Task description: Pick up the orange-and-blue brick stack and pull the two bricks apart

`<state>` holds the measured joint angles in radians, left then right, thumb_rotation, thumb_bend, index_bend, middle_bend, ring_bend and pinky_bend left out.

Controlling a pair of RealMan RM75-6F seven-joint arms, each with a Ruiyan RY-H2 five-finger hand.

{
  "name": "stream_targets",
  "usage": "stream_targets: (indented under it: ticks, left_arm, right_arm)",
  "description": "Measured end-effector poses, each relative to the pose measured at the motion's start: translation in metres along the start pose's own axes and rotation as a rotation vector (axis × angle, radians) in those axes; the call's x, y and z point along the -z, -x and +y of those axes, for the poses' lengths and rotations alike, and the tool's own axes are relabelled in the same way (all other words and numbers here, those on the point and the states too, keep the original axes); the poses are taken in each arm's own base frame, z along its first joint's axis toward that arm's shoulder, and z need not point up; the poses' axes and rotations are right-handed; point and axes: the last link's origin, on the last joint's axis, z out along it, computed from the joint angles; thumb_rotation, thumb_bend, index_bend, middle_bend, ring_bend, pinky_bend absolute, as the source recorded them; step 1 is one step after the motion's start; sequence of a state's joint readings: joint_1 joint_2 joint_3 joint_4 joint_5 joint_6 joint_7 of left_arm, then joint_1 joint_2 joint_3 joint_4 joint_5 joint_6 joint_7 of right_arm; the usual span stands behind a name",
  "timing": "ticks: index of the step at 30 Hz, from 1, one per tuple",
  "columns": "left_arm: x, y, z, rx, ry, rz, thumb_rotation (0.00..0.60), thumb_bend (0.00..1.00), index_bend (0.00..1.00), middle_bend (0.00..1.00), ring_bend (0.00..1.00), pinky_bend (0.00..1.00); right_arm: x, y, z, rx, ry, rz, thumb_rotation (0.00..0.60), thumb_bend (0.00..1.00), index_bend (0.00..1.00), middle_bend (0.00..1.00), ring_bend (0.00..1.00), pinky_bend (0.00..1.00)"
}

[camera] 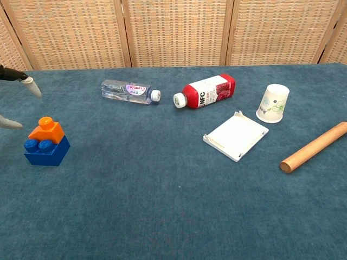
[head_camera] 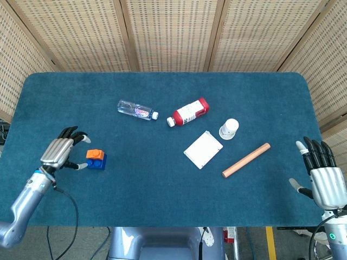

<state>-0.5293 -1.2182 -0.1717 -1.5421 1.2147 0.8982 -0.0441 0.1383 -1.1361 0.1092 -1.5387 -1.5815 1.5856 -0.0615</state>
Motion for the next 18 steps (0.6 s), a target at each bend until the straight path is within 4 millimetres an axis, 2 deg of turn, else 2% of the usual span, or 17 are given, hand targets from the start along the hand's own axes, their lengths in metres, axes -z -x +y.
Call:
stream_targets:
  ticks: [5,18]
  left_arm:
    - [-0.017,0.004,0.007,-0.013,-0.008,-0.018,0.6,0.18,0.33,0.23,0.0,0.0]
    - [-0.027,0.018,0.006,-0.043,-0.047,-0.063,0.6,0.22,0.33,0.27,0.0,0.0]
  right_arm:
    - [-0.001,0.002,0.001,0.002,0.007,-0.005,0.6,0.0,0.0,0.0,0.0,0.0]
    - [-0.001,0.004,0.0,-0.001,0.005,-0.013,0.6,0.0,0.0,0.0,0.0,0.0]
